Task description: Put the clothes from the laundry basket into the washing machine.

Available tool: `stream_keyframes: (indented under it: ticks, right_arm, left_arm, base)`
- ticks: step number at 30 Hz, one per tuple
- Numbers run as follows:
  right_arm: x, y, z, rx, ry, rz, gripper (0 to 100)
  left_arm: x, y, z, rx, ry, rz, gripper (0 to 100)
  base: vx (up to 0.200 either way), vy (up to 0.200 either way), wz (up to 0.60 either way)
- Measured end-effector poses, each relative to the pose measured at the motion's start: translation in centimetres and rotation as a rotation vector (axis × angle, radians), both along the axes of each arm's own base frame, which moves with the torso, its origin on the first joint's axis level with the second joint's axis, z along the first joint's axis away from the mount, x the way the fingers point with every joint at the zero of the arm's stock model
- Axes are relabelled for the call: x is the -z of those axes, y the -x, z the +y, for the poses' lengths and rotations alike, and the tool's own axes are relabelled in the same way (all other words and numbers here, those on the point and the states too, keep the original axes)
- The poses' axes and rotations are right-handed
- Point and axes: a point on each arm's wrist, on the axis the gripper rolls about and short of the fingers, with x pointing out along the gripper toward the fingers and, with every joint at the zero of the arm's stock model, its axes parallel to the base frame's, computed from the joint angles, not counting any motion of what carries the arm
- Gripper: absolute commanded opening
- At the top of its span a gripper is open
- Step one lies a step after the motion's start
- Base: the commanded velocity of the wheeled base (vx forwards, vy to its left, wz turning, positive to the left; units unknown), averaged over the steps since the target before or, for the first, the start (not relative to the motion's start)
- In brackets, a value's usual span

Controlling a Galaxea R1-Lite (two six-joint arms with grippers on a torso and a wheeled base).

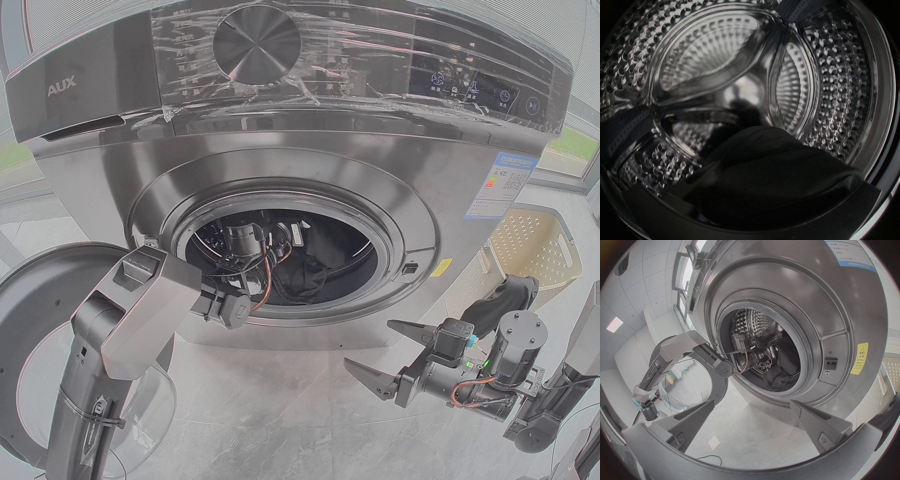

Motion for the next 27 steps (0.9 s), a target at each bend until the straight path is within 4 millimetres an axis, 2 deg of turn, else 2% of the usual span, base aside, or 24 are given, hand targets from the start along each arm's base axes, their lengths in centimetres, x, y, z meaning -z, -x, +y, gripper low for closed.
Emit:
stream_keyframes:
  ticks: [6,13,14,22,27]
  right_arm:
    - [0.0,0.0,0.0,0.0,0.0,-0.001,100]
    - [0.0,0.0,0.0,-0.002,-0.001,-0.001,100]
    - [0.0,0.0,0.0,-0.002,-0.001,-0.002,100]
    - [0.0,0.0,0.1,-0.003,0.0,0.0,100]
    - [0.0,0.0,0.1,-0.005,0.0,0.0,100]
  left_arm:
    - [2.0,1.6,-0.2,0.041,-0.071,0.161,100]
    - [3.6,2.9,-0.6,0.099,-0.12,0.251,100]
    - [3.8,3.0,-0.6,0.101,-0.123,0.255,0]
    - [5.2,2.7,-0.8,0.105,-0.142,0.278,0]
    - [4.9,1.9,-1.2,0.092,-0.119,0.253,0]
  base:
    - [0.0,0.0,0.0]
    - [0.0,0.0,0.0]
    - [0.0,0.0,0.0]
    - [0.0,0.0,0.0]
    - [0.0,0.0,0.0]
